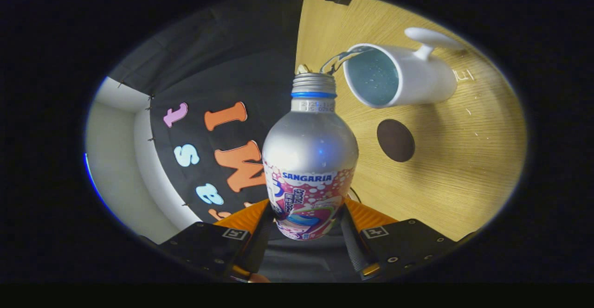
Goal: Take the bottle from table, then pour the juice into the cup, finally place the bottle on the coaster
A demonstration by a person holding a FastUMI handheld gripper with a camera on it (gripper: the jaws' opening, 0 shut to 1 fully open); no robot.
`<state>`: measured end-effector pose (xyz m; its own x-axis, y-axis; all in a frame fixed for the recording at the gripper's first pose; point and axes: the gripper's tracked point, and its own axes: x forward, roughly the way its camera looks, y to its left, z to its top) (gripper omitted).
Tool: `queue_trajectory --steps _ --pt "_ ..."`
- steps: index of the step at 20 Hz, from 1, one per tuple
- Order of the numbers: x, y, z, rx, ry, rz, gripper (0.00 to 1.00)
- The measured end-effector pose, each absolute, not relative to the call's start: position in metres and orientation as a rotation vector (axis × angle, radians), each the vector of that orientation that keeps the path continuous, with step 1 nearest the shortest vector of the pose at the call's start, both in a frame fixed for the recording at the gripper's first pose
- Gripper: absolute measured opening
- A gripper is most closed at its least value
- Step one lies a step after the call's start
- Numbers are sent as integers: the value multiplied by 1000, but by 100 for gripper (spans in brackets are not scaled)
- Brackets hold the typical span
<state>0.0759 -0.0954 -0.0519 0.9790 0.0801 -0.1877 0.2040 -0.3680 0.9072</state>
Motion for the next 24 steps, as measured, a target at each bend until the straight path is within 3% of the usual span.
queue_trajectory --steps 24 --pt "86 -97 -37 2179 162 -163 74"
